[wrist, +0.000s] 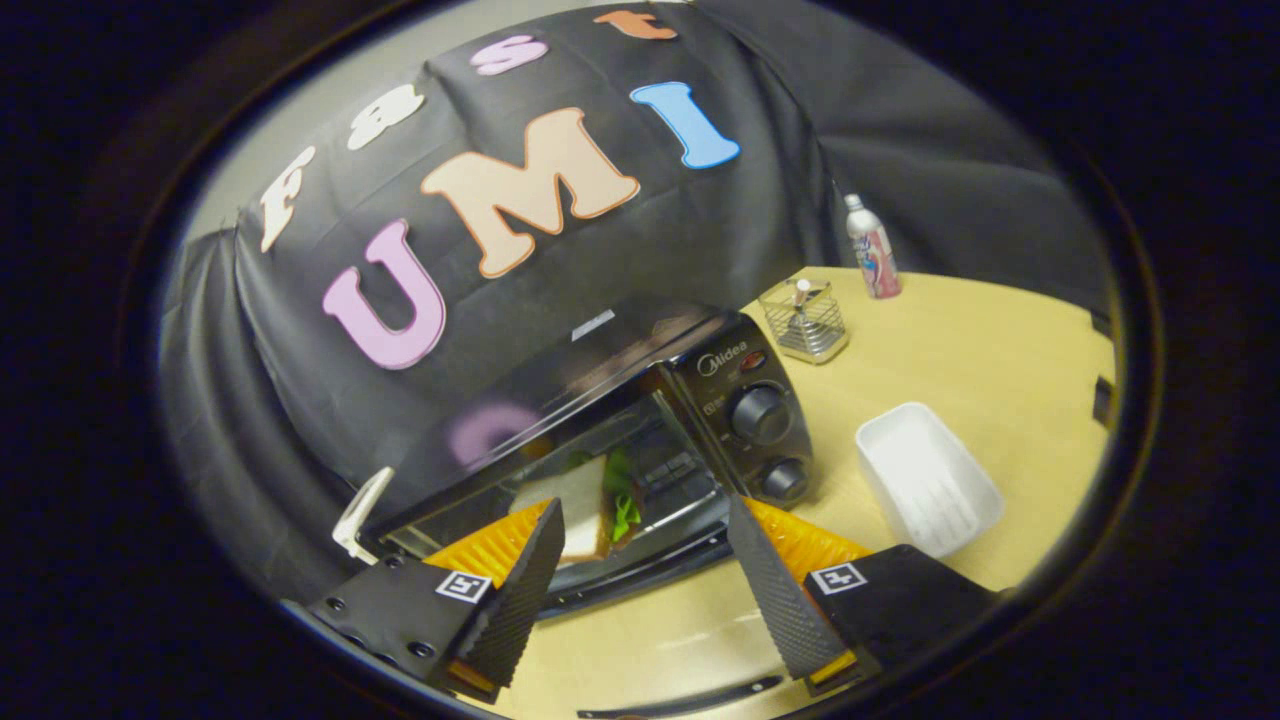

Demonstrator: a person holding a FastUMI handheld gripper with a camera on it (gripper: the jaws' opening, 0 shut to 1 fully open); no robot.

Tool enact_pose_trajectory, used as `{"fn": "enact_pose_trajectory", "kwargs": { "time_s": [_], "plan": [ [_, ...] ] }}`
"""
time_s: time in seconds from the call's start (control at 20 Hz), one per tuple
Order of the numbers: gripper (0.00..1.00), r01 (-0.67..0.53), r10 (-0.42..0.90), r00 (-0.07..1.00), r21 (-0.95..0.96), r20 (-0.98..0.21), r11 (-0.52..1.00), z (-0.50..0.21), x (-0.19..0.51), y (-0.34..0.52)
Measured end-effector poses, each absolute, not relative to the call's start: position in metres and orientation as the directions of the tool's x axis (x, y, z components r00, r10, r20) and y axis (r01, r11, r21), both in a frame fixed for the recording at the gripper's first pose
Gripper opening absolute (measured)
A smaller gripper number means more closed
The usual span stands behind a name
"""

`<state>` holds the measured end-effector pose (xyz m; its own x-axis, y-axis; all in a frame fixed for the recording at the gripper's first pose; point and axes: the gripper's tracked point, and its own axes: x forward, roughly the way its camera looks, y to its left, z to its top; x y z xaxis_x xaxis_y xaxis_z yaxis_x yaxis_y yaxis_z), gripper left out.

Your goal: Open the toaster oven, put the food inside, and close the toaster oven door.

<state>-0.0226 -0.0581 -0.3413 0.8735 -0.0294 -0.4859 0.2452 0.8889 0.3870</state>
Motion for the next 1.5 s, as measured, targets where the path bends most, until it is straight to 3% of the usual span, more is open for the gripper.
{"fn": "enact_pose_trajectory", "kwargs": {
  "time_s": [0.5, 1.0, 1.5],
  "plan": [
    [1.0, 0.139, -0.073, 0.738, 0.045, -0.67, 0.989, -0.368, -0.125, -0.036],
    [1.0, -0.043, -0.006, 0.584, -0.038, -0.811, 0.998, -0.438, -0.18, 0.012],
    [0.99, -0.06, 0.02, 0.608, -0.021, -0.794, 0.998, -0.438, -0.173, 0.018]
  ]
}}
